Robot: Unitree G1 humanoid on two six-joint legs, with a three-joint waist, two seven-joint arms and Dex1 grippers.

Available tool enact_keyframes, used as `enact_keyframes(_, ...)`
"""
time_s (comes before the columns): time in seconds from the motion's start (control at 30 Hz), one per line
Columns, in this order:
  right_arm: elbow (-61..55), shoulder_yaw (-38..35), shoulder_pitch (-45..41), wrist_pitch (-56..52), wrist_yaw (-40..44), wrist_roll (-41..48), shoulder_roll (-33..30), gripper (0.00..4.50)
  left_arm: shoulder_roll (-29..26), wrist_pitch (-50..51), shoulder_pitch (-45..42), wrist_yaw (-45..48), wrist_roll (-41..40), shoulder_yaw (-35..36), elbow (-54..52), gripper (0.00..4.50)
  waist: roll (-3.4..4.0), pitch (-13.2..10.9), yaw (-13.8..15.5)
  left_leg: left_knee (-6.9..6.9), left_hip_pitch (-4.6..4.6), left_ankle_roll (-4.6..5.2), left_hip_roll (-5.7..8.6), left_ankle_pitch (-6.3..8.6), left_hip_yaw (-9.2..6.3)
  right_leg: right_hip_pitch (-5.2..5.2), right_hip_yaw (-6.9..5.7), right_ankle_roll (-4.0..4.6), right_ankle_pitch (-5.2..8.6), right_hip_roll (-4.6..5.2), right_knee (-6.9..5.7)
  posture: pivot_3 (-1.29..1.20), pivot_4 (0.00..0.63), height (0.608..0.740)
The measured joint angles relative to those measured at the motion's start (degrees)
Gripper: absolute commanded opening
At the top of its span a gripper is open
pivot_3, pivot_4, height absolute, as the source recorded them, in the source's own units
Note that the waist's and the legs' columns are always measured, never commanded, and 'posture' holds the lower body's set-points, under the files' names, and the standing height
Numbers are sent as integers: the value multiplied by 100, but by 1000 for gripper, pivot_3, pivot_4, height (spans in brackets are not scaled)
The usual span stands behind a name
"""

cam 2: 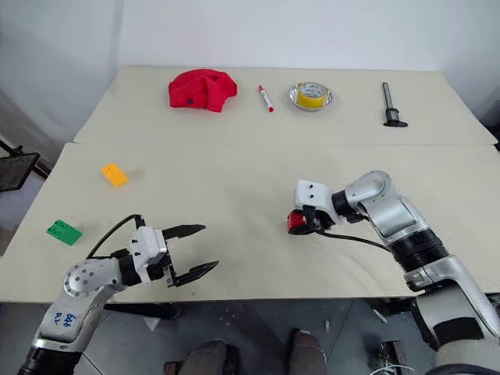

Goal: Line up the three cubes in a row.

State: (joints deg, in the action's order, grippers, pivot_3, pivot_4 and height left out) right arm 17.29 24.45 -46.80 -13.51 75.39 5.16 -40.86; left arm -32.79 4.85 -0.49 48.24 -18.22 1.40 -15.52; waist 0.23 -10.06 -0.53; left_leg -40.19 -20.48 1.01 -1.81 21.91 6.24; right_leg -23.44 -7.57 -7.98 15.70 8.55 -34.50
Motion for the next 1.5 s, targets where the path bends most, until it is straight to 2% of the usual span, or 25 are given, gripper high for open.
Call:
enact_keyframes(0.03,25,-19,0,1,-10,-7,40,1522,0,5,4,-12,5,7,0,4500,0,0,-9,0,4,-2,-1,-1,1,2,1,2,1,0,-1,0,150,740)
enact_keyframes(0.1,67,-82,0,-17,-3,-74,127,2257,-2,6,5,-55,19,47,0,4500,0,0,-36,0,7,-7,-2,-6,0,2,2,7,1,0,-4,0,150,740)
enact_keyframes(0.17,85,-64,97,-35,28,-139,169,2782,-4,6,25,-107,22,117,-5,4500,0,0,-61,0,7,-8,-3,-6,-2,-1,3,8,1,0,-11,0,150,740)
enact_keyframes(0.33,79,-481,317,324,50,29,187,4430,74,-59,459,-473,-6,737,-98,4500,0,0,-100,9,5,-7,-2,-6,-29,-6,2,8,1,2,-9,0,150,740)
enact_keyframes(0.4,79,-993,523,722,151,481,243,4473,371,-91,767,-810,-159,1168,-184,4500,0,0,-98,11,5,-7,-2,-5,-43,-4,2,7,0,2,-5,0,150,740)
enact_keyframes(0.5,-156,-2241,1106,1186,463,1869,790,4473,910,-377,1419,-1420,-246,1958,-223,4500,-11,-2,-104,13,7,-10,-6,-3,-54,0,-6,6,0,-1,-4,0,150,740)
enact_keyframes(0.57,-367,-2674,1521,1197,420,2332,920,4473,1274,-506,1762,-1830,-279,2412,-244,4500,-11,-2,-89,11,6,-8,-4,-2,-52,2,-3,6,0,2,-2,0,150,740)
enact_keyframes(0.67,-702,-2752,2101,1315,457,2524,1093,4473,1974,-523,2130,-2515,-641,2988,-410,4500,-17,-1,-40,2,8,-1,-16,1,-53,10,3,6,0,8,5,0,150,740)
enact_keyframes(0.77,-826,-2658,2435,1470,588,2566,1338,4473,2340,-517,2397,-2877,-927,3278,-490,4500,-17,-1,-14,1,14,0,-22,1,-39,10,15,9,-1,8,4,0,150,740)
enact_keyframes(0.9,-1033,-2446,2595,1855,864,2571,1602,4473,3015,-695,2739,-3617,-955,3705,-392,4500,-18,-1,-4,2,18,7,-24,7,-26,7,22,11,-1,5,9,0,150,740)
enact_keyframes(0.97,-1047,-2366,2594,2006,882,2565,1726,4473,3178,-819,2824,-3896,-944,3936,-148,4500,-18,-1,-5,3,19,6,-22,9,-23,4,21,14,0,4,6,0,150,740)
enact_keyframes(1.1,-986,-2257,2480,2106,926,2502,1722,4473,3098,-947,2828,-4019,-826,4029,2,4500,-22,1,68,-4,18,14,-24,13,-23,4,21,17,1,11,7,0,150,740)
enact_keyframes(1.33,-892,-2154,2406,1998,960,2457,1658,4473,2779,-445,2100,-4662,-157,3343,-713,4500,-25,4,36,-5,18,12,-33,19,-15,1,16,18,-1,10,2,0,150,740)
enact_keyframes(1.5,-1098,-2021,2456,1753,968,2459,1562,4473,3341,697,940,-6429,468,3133,-1112,4500,-27,4,44,-5,25,5,-18,25,-10,0,6,17,-1,3,-12,0,150,740)
